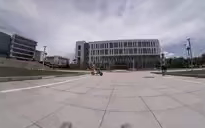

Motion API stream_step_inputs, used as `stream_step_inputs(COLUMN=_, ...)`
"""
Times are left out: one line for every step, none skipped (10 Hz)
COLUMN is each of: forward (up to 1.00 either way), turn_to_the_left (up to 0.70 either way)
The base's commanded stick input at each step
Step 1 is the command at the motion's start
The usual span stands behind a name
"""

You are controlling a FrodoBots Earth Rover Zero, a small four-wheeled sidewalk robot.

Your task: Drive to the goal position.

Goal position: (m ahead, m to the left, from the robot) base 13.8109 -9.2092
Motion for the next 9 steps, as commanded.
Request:
stream_step_inputs(forward=0.70, turn_to_the_left=0.00)
stream_step_inputs(forward=0.70, turn_to_the_left=0.00)
stream_step_inputs(forward=0.70, turn_to_the_left=0.00)
stream_step_inputs(forward=0.70, turn_to_the_left=0.00)
stream_step_inputs(forward=0.70, turn_to_the_left=-0.10)
stream_step_inputs(forward=0.70, turn_to_the_left=-0.35)
stream_step_inputs(forward=0.70, turn_to_the_left=-0.35)
stream_step_inputs(forward=0.70, turn_to_the_left=-0.35)
stream_step_inputs(forward=0.70, turn_to_the_left=-0.35)
